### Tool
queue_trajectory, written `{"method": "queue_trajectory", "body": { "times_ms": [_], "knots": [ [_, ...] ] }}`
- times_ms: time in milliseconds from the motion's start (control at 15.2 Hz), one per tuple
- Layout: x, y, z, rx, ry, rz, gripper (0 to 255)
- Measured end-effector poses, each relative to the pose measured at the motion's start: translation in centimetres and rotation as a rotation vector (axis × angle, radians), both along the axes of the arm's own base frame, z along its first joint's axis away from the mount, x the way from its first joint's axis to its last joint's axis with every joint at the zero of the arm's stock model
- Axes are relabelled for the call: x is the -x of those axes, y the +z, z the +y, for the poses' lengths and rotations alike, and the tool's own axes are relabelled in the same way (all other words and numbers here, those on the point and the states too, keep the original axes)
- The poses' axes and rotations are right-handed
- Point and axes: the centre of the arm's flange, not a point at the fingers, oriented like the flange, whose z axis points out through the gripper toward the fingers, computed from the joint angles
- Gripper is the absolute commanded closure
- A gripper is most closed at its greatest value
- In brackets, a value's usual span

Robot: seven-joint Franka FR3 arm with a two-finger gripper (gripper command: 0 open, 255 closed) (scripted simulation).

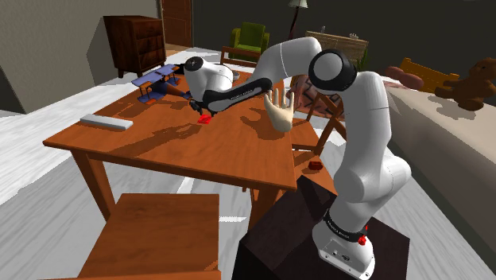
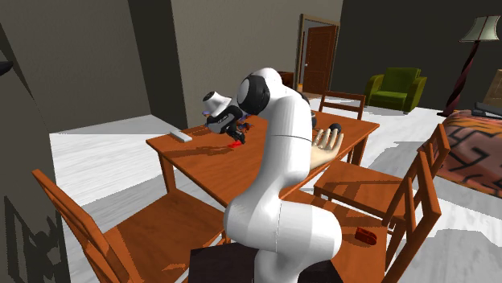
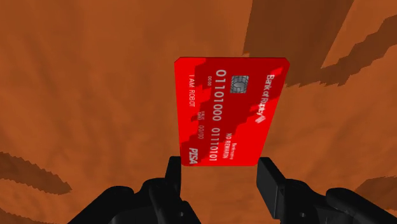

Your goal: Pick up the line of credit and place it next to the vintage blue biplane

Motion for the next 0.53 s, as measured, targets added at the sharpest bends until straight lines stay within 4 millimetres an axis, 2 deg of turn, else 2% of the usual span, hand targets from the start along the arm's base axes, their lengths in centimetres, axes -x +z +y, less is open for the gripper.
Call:
{"method": "queue_trajectory", "body": {
  "times_ms": [330, 528],
  "knots": [
    [0.0, -2.7, -0.1, 0.0, 0.0, 0.0, 255],
    [0.0, -2.9, 0.0, 0.0, 0.0, 0.0, 255]
  ]
}}
